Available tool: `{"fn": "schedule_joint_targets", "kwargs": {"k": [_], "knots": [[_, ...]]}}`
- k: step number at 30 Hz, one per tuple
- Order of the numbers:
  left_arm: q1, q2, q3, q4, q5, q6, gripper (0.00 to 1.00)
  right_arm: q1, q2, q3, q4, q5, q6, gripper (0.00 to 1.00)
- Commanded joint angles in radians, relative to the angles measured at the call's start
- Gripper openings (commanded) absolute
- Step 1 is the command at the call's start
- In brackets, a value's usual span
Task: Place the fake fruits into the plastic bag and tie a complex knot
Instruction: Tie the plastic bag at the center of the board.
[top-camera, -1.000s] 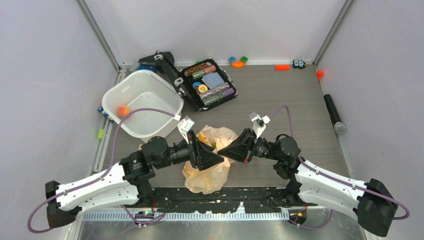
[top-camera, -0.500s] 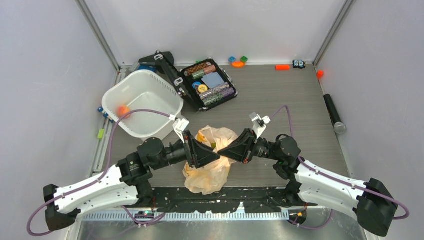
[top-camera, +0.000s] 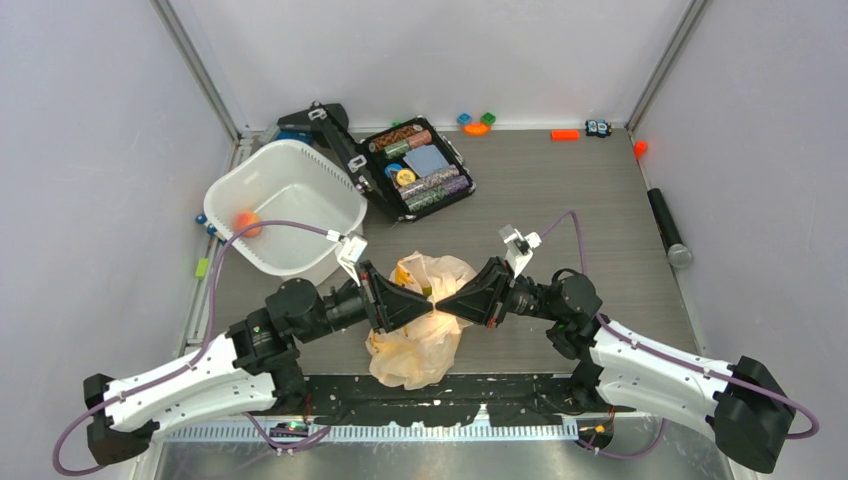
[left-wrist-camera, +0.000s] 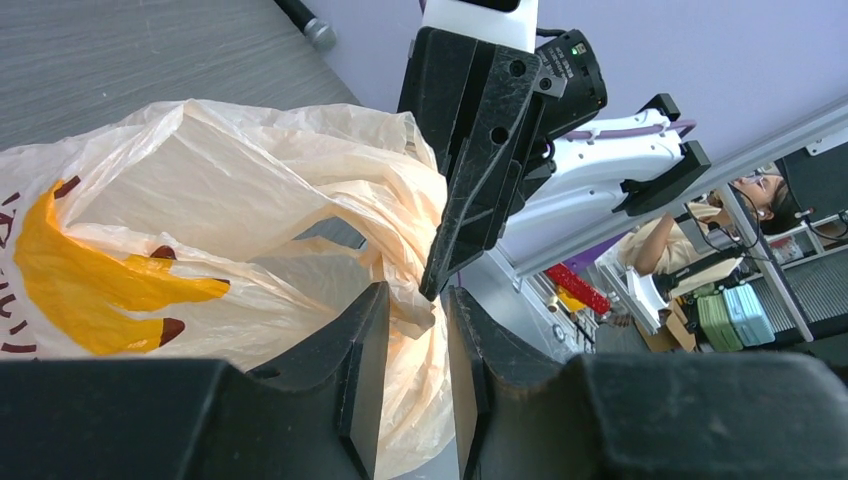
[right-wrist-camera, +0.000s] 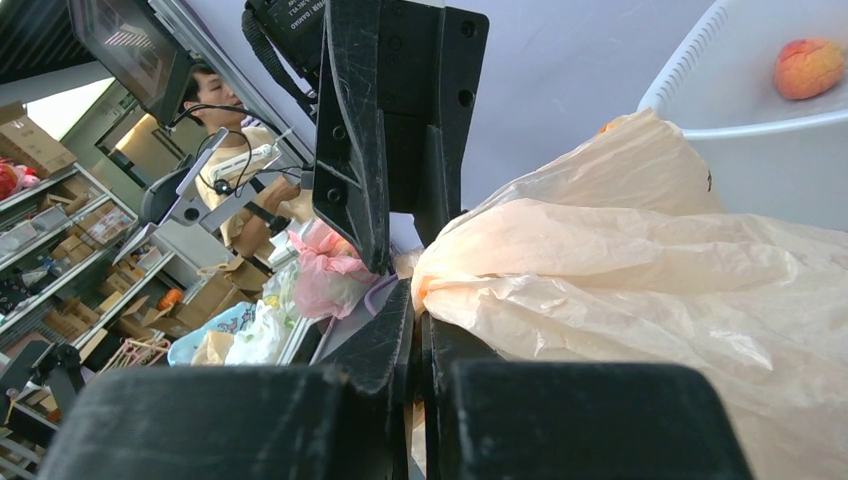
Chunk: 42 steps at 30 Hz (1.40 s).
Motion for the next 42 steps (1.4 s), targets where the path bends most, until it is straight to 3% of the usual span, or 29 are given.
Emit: {"fn": "schedule_joint_targets", "kwargs": {"k": [1,15,28,35,38,42], "knots": [[0.005,-0.006,0.006,0.034,-0.018,0.002,0.30,0.006,0.007,0.008,0.059,-0.015,0.003,0.05],[0.007,0.018,0.008,0.046,0.013,-0.001,0.24,0.005,0.015,0.010,0.064,-0.016,0.002,0.05],[0.011,0.007,0.006,0.040,0.029,0.001,0.00,0.004,0.017,0.009,0.070,-0.013,0.006,0.05],[0.013,-0.002,0.014,0.011,0.030,0.022,0.00,0.004,0.004,0.015,0.037,-0.009,0.010,0.05],[0.016,-0.013,0.022,-0.027,0.022,0.037,0.00,0.004,-0.023,0.034,-0.034,-0.008,0.003,0.15],[0.022,-0.011,0.046,-0.090,0.028,0.056,0.00,0.004,-0.087,0.062,-0.172,0.006,-0.026,0.36]]}}
